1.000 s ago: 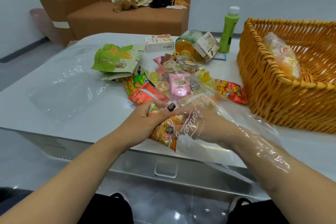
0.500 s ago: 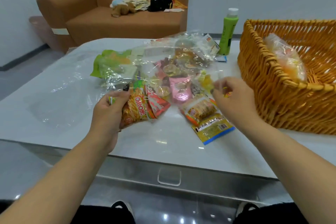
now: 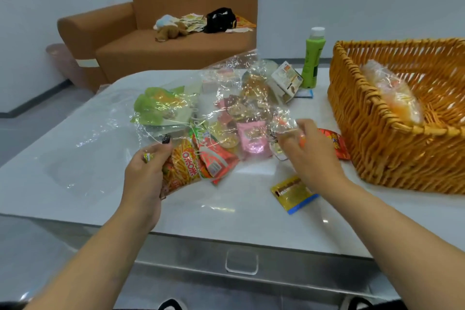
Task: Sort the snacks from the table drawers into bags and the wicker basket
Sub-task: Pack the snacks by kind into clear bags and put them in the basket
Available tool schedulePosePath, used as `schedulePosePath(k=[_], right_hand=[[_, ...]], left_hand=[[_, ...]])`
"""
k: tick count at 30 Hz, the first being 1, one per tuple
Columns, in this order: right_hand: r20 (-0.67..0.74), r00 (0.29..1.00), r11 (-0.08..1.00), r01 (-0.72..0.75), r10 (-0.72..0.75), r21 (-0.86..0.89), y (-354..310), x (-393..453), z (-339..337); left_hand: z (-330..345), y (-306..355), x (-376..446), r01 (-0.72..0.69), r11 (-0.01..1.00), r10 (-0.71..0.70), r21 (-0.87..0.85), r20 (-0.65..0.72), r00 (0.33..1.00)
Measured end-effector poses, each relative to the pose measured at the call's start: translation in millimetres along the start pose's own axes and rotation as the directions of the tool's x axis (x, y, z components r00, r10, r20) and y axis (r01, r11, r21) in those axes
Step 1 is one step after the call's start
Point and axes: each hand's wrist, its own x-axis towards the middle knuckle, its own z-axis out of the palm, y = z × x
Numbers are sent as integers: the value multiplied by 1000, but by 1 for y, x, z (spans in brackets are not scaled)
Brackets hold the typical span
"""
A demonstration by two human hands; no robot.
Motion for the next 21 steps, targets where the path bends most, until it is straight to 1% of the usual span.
schedulePosePath(k=[1,2,4,6,9,10,12,14,16,17,19,21], right_hand=[[-45,995,983,-86,94,160,-6,4,-7],[-59,985,949,-142,165,281,-11,9,-14],[3,968,859,-225,252,459,-18,13,-25],[87,954,740,-277,285,612,-23,14,-34],[149,951,530,-277,272,802,-28,13,-44],[164,950,484,-279,266,830,-27,12,-46],[232,941,431,-321,247,843,-24,9,-48],[333,918,392,-394,216,831,-23,4,-47],[457,875,375,-483,163,791,-22,-1,-43],[514,848,398,-519,130,756,-21,-3,-40],[596,799,487,-553,81,676,-24,-9,-34],[640,768,511,-564,35,649,-23,-13,-30]], left_hand=[[-2,0,2,-5,1000,5,9,3,1000],[-3,1,3,-9,1000,8,17,5,1000],[-5,2,5,-13,999,12,35,3,1000],[-8,2,8,-14,998,14,54,2,1000],[-10,1,10,-7,996,5,86,21,1000],[-9,0,10,2,995,-5,95,36,999],[-8,-2,9,30,992,-40,120,78,996],[-5,-6,6,53,987,-73,150,129,989],[0,-10,2,71,981,-104,180,184,977],[3,-12,-1,76,978,-118,194,216,969],[9,-16,-7,70,975,-130,212,279,951],[13,-17,-12,44,975,-118,218,337,934]])
